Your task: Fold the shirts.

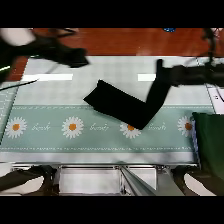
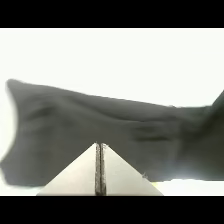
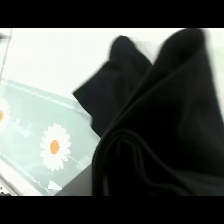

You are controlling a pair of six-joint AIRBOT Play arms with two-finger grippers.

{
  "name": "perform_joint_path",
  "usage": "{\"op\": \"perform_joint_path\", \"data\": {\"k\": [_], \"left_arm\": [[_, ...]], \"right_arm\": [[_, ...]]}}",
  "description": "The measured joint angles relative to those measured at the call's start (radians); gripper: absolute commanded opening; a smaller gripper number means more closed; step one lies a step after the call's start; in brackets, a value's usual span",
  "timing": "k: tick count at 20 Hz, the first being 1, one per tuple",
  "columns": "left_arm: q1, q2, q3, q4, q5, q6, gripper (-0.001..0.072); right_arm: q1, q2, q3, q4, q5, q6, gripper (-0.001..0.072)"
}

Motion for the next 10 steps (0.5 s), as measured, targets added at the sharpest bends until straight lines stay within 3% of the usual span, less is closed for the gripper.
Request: {"op": "perform_joint_path", "data": {"k": [5,8,9,10], "left_arm": [[0.131,0.388,-0.416,0.051,0.066,-0.039,0.0019],[0.140,0.517,-0.586,0.018,0.089,-0.066,0.0019],[0.137,0.542,-0.626,0.008,0.101,-0.071,0.0020],[0.132,0.555,-0.660,0.004,0.101,-0.075,0.0019]], "right_arm": [[0.219,-0.358,0.248,0.012,-0.084,0.011,0.0026],[0.317,-0.539,0.355,0.014,-0.127,0.029,0.0026],[0.341,-0.588,0.381,0.013,-0.139,0.037,0.0064],[0.360,-0.631,0.403,0.013,-0.153,0.044,0.0256]]}}
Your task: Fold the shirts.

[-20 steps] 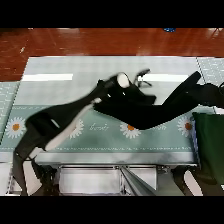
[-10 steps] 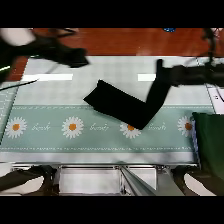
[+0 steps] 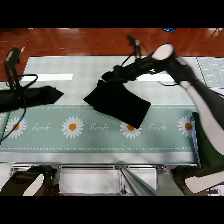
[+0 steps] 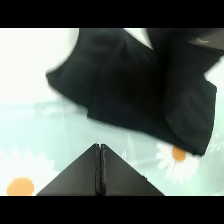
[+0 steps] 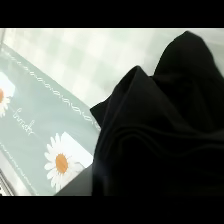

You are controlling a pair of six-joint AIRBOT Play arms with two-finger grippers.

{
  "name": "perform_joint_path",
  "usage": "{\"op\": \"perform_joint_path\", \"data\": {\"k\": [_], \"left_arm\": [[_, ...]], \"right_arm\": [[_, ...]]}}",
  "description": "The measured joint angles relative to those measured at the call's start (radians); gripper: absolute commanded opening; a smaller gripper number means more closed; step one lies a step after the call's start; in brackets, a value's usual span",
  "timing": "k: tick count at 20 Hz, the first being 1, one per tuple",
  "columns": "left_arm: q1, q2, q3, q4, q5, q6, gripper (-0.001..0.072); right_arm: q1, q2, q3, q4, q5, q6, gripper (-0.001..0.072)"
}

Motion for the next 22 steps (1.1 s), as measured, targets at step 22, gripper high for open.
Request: {"op": "perform_joint_path", "data": {"k": [22], "left_arm": [[-0.056,-0.076,-0.103,-0.109,0.202,-0.011,0.0019]], "right_arm": [[-0.384,0.768,-0.855,-0.458,-0.132,0.399,0.0409]]}}
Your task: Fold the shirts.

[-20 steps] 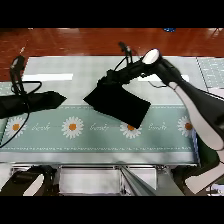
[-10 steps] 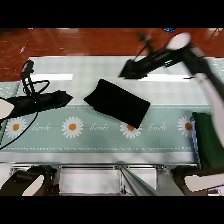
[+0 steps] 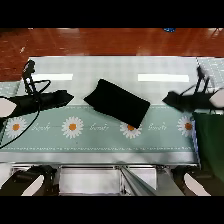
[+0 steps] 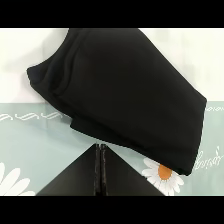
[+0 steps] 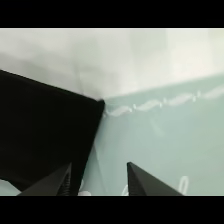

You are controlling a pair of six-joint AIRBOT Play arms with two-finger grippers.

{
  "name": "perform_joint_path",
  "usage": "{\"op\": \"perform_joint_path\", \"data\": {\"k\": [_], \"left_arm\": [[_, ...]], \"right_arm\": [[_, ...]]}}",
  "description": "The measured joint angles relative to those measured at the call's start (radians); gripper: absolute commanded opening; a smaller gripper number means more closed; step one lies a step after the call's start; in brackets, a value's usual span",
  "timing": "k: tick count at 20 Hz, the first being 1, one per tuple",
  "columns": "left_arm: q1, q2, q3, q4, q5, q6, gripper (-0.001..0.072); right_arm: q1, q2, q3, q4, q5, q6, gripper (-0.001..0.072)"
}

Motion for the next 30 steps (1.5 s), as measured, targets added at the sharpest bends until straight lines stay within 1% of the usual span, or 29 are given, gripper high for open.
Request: {"op": "perform_joint_path", "data": {"k": [1,2,5,8,10,12,14,15,16,17,21,23,25,30], "left_arm": [[0.000,-0.005,0.000,0.000,0.000,0.000,0.0019],[0.000,-0.009,0.000,0.000,0.000,0.000,0.0019],[0.000,-0.026,0.000,0.000,0.000,0.000,0.0020],[0.000,-0.043,0.000,0.000,0.000,0.000,0.0019],[0.000,-0.052,0.000,0.000,0.000,0.000,0.0019],[0.000,-0.060,0.000,0.000,0.002,0.000,0.0019],[0.000,-0.069,0.000,0.000,0.004,0.000,0.0019],[0.000,-0.072,0.000,0.000,0.003,0.000,0.0019],[0.000,-0.076,0.000,0.000,0.004,0.000,0.0019],[0.000,-0.079,0.000,0.000,0.003,0.000,0.0019],[0.000,-0.085,0.000,0.000,0.003,0.000,0.0019],[0.000,-0.085,0.000,0.000,0.002,0.000,0.0019],[0.000,-0.086,0.000,0.000,0.003,0.000,0.0020],[0.000,-0.086,0.000,0.000,0.003,0.002,0.0019]], "right_arm": [[-0.002,-0.004,-0.062,0.059,-0.043,-0.004,0.0409],[-0.003,-0.026,-0.114,0.132,-0.082,-0.031,0.0409],[-0.005,-0.127,-0.185,0.355,-0.142,-0.152,0.0409],[-0.005,-0.247,-0.212,0.580,-0.150,-0.299,0.0409],[-0.006,-0.317,-0.206,0.686,-0.123,-0.375,0.0409],[0.001,-0.376,-0.181,0.750,-0.094,-0.420,0.0409],[0.029,-0.425,-0.138,0.776,-0.081,-0.446,0.0394],[0.053,-0.452,-0.108,0.784,-0.080,-0.455,0.0320],[0.079,-0.480,-0.076,0.785,-0.082,-0.460,0.0186],[0.108,-0.511,-0.037,0.783,-0.085,-0.465,0.0032],[0.206,-0.588,0.143,0.790,-0.061,-0.496,0.0025],[0.229,-0.603,0.253,0.747,-0.035,-0.485,0.0025],[0.238,-0.611,0.380,0.683,0.000,-0.449,0.0025],[0.217,-0.617,0.733,0.480,0.114,-0.311,0.0025]]}}
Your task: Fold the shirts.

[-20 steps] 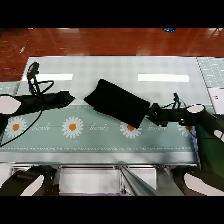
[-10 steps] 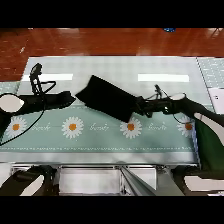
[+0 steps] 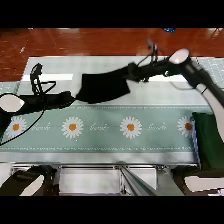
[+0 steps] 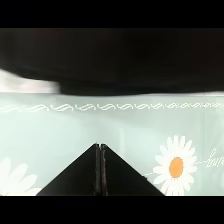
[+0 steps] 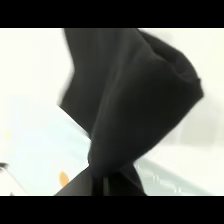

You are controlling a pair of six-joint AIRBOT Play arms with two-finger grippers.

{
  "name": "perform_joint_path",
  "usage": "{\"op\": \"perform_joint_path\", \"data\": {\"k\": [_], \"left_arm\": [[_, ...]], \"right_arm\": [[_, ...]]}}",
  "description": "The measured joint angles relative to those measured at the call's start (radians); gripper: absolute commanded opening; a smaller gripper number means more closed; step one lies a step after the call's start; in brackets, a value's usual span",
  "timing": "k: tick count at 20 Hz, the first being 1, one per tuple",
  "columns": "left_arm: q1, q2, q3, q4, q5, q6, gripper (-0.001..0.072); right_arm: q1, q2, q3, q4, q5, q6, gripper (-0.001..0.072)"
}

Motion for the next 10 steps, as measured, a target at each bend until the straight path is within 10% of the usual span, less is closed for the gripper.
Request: {"op": "perform_joint_path", "data": {"k": [10], "left_arm": [[0.000,0.000,0.000,0.000,0.010,0.022,0.0020]], "right_arm": [[-0.339,0.161,0.319,-0.090,0.210,0.174,0.0024]]}}
